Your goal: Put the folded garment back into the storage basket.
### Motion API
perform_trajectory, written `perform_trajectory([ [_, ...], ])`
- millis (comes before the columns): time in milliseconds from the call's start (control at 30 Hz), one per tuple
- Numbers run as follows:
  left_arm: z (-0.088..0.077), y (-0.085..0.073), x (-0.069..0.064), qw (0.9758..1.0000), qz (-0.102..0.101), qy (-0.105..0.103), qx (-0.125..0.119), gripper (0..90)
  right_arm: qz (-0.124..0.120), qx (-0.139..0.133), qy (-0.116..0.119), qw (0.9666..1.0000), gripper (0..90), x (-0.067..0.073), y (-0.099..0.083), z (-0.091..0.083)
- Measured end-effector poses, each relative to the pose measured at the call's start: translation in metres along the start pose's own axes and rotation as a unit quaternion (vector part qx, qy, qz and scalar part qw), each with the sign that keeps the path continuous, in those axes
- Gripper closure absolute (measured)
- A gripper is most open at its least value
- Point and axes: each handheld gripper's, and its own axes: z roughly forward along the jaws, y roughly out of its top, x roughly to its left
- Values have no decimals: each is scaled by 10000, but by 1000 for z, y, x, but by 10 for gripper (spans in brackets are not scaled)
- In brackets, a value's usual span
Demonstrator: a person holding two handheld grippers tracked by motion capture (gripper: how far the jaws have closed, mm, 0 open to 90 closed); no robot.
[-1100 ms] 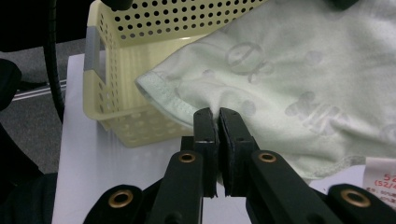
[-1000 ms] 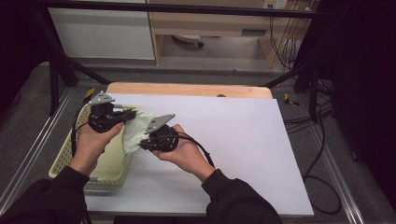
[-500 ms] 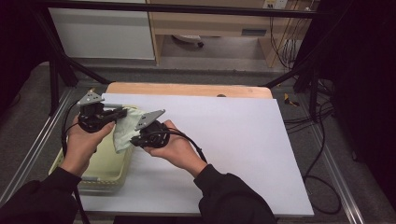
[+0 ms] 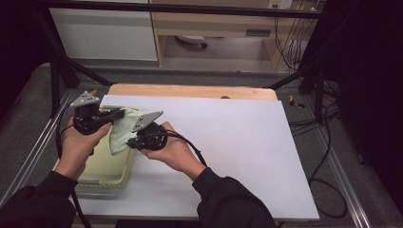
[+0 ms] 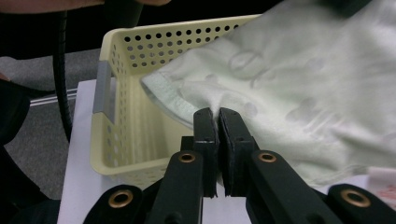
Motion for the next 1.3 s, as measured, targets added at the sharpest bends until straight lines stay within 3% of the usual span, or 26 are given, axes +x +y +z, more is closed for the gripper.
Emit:
perform_trajectory([
  [133,-7,0,5,10000,33,-19,58,840,-29,35,67,10000,861,2,4,6],
  [267,-15,2,15,9999,-106,24,76,841,-56,82,109,9999,862,4,7,13],
  [467,-19,-5,24,9996,-101,76,244,841,7,44,82,10000,862,5,13,19],
  [633,-22,-7,30,9995,-166,111,243,840,-5,54,95,9999,862,7,16,22],
  [833,-16,-7,28,9993,-115,101,353,841,-45,123,96,9999,861,9,14,29],
  [1033,-8,-3,26,9992,7,127,382,841,-19,21,-15,10000,862,8,14,32],
  [1300,-5,-7,35,9991,-104,209,354,840,-30,-44,-73,10000,861,4,12,33],
])
